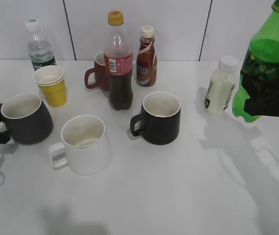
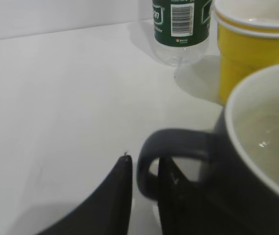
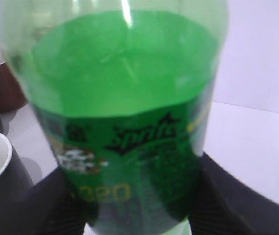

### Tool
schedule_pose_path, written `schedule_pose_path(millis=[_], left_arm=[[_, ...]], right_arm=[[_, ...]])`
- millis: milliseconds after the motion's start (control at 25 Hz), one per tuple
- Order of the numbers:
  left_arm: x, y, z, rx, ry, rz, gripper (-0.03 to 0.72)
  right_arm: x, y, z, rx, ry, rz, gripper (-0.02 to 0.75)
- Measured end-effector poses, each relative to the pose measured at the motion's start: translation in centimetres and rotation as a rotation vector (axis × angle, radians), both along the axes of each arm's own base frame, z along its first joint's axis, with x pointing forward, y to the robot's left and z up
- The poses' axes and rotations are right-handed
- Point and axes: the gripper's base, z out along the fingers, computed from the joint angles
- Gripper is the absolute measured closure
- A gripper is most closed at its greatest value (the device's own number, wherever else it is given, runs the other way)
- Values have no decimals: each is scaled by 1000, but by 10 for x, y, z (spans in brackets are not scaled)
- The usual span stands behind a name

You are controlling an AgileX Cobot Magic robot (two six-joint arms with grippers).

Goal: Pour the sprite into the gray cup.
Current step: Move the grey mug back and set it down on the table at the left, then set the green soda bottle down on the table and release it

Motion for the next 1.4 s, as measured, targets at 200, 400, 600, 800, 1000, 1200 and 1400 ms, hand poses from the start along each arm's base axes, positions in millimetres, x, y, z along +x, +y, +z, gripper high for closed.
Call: schedule_pose_path(millis=[200,400,600,800,1000,1200,1400], left_arm=[[-19,-1,-3,-9,18,2,487],[-43,-3,-10,-13,93,-16,464],[-54,-4,-5,-14,99,-17,453],[-53,-4,4,-12,60,-18,450],[-52,-4,10,-11,33,-20,450],[-50,-5,24,-8,-34,-37,450],[-50,-4,57,-26,-126,-9,449]], right_arm=[[2,-6,-2,42,10,-83,349],[11,-12,-22,76,7,-175,351],[15,-11,-61,140,103,-199,351],[15,-10,-76,137,108,-188,353],[12,-10,-77,111,103,-170,273],[11,-10,-77,79,113,-159,92],[15,-8,-30,89,-65,-132,87]])
